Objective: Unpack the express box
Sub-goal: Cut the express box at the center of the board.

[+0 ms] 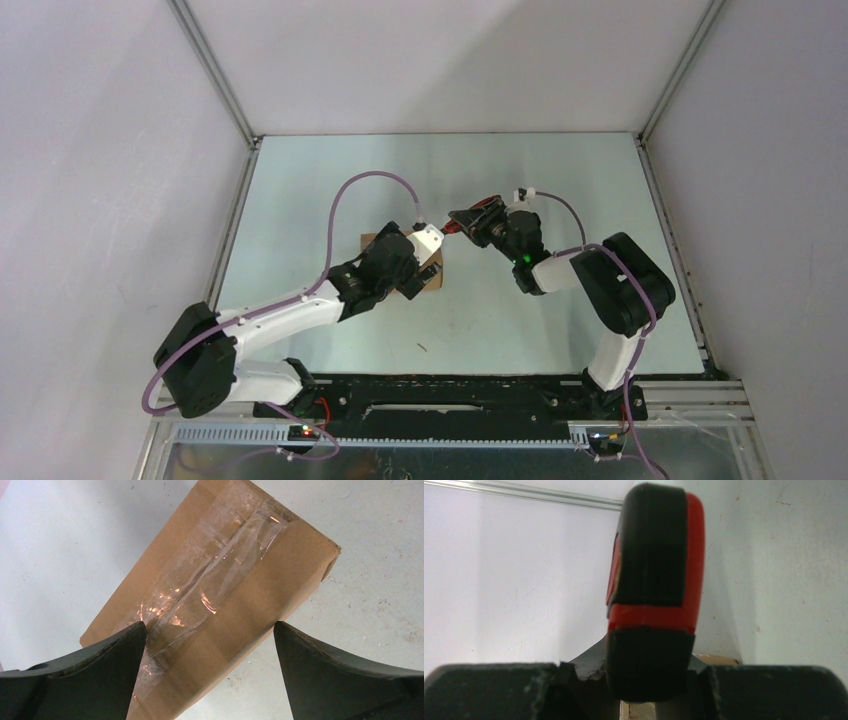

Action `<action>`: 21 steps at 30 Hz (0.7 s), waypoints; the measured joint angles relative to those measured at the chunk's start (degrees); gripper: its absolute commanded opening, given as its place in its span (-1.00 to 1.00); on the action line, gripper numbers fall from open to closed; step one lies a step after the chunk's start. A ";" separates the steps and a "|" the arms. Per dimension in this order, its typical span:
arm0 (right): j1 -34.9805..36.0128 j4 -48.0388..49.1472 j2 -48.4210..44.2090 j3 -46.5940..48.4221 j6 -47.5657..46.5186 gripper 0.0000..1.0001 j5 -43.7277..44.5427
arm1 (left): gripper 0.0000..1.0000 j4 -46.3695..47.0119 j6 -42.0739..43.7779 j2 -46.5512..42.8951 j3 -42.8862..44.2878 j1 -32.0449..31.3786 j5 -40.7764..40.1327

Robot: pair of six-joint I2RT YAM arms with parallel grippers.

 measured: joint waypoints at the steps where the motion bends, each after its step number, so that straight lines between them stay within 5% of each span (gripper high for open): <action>1: -0.02 0.02 0.00 0.00 0.00 -1.00 -0.02 | 0.99 0.00 -0.02 0.00 0.00 -0.02 0.00; 21: 3.50 3.37 -0.02 -1.68 -0.24 -1.00 5.22 | 0.99 -2.78 -8.31 3.58 2.58 -2.91 -8.11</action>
